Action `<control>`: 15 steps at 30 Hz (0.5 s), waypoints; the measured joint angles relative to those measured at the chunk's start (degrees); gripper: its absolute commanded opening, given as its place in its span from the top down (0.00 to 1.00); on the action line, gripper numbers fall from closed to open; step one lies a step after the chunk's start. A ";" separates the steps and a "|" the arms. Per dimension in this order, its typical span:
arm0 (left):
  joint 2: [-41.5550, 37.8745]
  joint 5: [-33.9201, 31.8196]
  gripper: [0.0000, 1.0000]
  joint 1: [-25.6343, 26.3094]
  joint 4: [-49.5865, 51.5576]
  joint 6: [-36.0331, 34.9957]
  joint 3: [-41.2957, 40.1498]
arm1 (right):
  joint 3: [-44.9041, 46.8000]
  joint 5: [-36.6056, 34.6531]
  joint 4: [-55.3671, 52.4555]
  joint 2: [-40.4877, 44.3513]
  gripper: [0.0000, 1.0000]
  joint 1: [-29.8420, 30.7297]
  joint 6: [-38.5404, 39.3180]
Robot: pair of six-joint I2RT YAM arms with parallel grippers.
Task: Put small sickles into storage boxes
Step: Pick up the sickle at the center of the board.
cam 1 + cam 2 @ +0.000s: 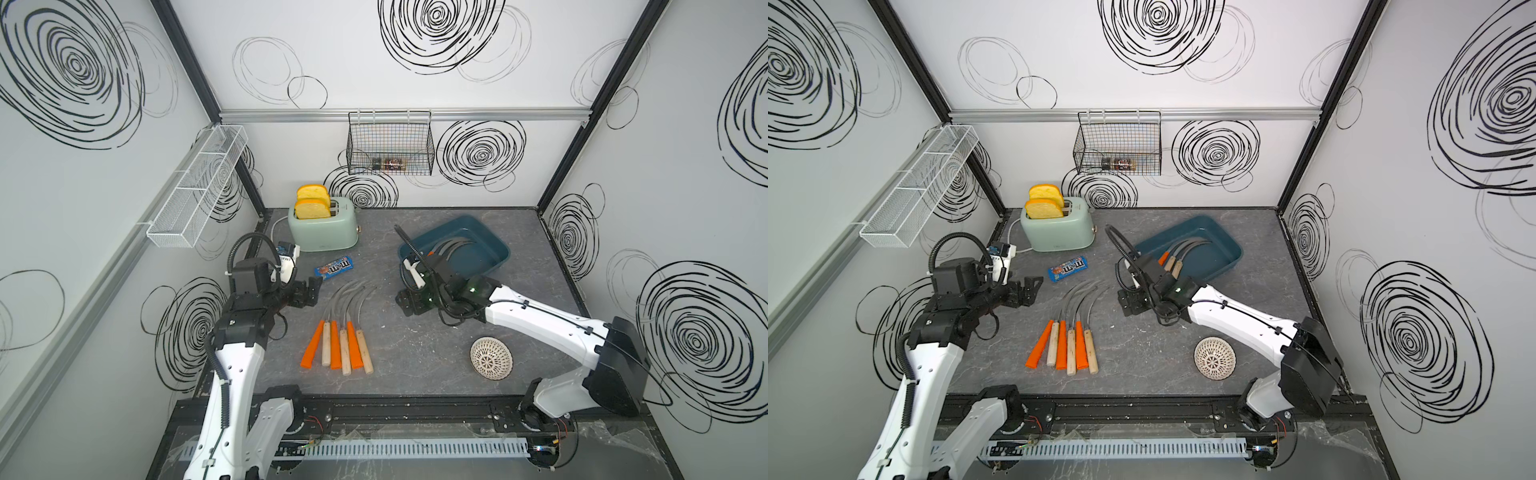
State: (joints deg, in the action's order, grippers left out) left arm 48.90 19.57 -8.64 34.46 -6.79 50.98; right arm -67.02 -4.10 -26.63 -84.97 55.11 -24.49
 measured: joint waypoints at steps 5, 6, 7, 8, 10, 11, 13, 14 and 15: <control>1.68 1.68 0.04 -2.99 0.02 0.94 0.00 | -2.23 -0.35 -2.47 -3.98 0.16 5.90 -3.74; 1.68 1.92 0.04 -3.37 0.02 1.09 0.00 | -2.32 -0.22 -2.95 -4.68 0.16 6.69 -4.24; 1.66 2.10 0.04 -3.65 0.00 1.29 0.00 | -2.40 -0.13 -3.37 -5.53 0.16 7.43 -4.70; 1.66 2.23 0.04 -3.87 -0.04 1.42 0.00 | -2.58 -0.09 -3.89 -6.47 0.16 8.15 -5.27; 1.66 2.51 0.04 -4.09 -0.02 1.51 0.00 | -3.06 -0.04 -4.94 -8.57 0.17 9.29 -5.99; 1.64 2.75 0.04 -4.24 -0.02 1.49 0.00 | -3.56 0.07 -5.51 -9.75 0.19 9.84 -6.19; 1.55 3.26 0.04 -4.57 0.00 1.14 0.00 | -4.57 0.33 -6.27 -11.93 0.20 10.60 -6.38; 1.44 3.48 0.04 -4.70 0.00 0.79 0.00 | -5.09 0.42 -6.49 -12.92 0.20 10.91 -6.38; 1.31 3.58 0.04 -4.81 0.07 0.46 0.00 | -5.64 0.66 -6.69 -13.73 0.20 11.10 -6.38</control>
State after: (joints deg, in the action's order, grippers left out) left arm 50.22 23.16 -13.45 34.52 -6.33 50.98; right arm -72.66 -3.44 -33.32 -98.70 66.22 -30.87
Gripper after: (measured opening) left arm 0.962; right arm 0.805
